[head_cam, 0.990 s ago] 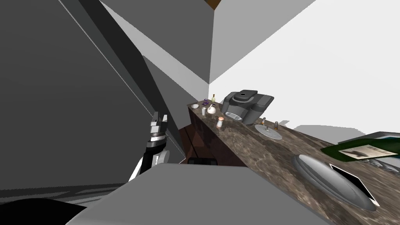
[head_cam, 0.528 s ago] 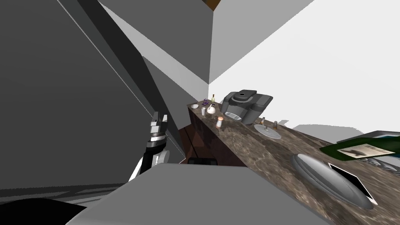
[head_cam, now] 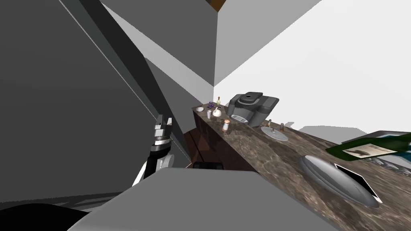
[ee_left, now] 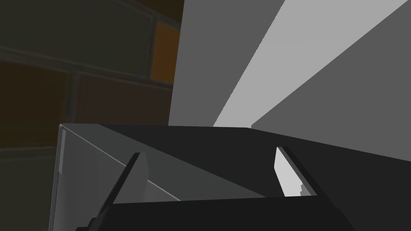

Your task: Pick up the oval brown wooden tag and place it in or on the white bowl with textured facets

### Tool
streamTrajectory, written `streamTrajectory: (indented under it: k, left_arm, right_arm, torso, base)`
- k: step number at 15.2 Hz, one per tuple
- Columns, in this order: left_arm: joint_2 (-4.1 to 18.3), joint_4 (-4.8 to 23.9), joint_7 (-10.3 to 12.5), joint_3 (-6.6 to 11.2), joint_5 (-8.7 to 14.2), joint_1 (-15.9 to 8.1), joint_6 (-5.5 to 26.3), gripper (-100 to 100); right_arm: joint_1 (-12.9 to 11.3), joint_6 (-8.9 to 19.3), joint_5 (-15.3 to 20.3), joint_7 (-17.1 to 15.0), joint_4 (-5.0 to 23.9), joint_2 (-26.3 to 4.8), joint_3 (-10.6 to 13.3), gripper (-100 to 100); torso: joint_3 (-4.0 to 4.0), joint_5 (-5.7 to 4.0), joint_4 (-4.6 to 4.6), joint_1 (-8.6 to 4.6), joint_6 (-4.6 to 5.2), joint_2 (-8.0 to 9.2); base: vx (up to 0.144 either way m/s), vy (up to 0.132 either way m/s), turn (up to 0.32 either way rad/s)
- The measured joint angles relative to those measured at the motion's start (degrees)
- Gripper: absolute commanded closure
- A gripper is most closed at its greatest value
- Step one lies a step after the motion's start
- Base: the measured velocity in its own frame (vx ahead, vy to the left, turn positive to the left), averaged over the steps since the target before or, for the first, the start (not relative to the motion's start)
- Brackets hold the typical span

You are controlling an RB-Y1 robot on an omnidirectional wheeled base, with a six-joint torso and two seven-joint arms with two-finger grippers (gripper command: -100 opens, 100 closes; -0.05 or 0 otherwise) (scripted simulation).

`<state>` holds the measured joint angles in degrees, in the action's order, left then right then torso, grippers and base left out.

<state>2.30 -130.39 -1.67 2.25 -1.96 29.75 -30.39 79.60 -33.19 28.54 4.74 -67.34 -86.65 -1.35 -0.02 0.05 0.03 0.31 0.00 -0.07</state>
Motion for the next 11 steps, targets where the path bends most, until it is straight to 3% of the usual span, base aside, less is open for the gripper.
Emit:
streamTrajectory:
  k: [3, 6, 8, 11]
  left_arm:
    - [0.0, 0.0, 0.0, 0.0, 0.0, 0.0, 0.0, 0]
    - [0.0, 0.0, 0.0, 0.0, 0.0, 0.0, 0.0, 0]
    - [0.0, 0.0, 0.0, 0.0, 0.0, 0.0, 0.0, 0]
    - [0.0, 0.0, 0.0, -0.06, 0.0, 0.0, 0.0, 0]
  right_arm:
    - [3.4, -1.1, -0.9, -1.1, 0.7, -2.2, -3.2, 100]
    - [5.2, -3.9, -1.5, -1.9, 3.9, -4.4, -5.8, 100]
    - [8.1, -5.0, -2.2, -2.5, 4.6, -5.8, -8.7, 100]
    - [9.2, -7.0, -2.6, -3.2, 6.8, -7.7, -10.3, 100]
  torso:
    - [-0.05, 0.06, -0.02, 0.07, -0.04, -0.08]
    - [-0.08, 0.1, -0.03, 0.12, -0.06, -0.14]
    - [-0.1, 0.08, -0.03, 0.13, -0.06, -0.18]
    - [-0.1, 0.05, -0.02, 0.11, -0.08, -0.19]
  base:
    - [0.015, 0.048, 0.028]
    - [0.025, 0.047, 0.021]
    - [0.026, 0.034, 0.018]
    - [0.018, 0.026, 0.012]
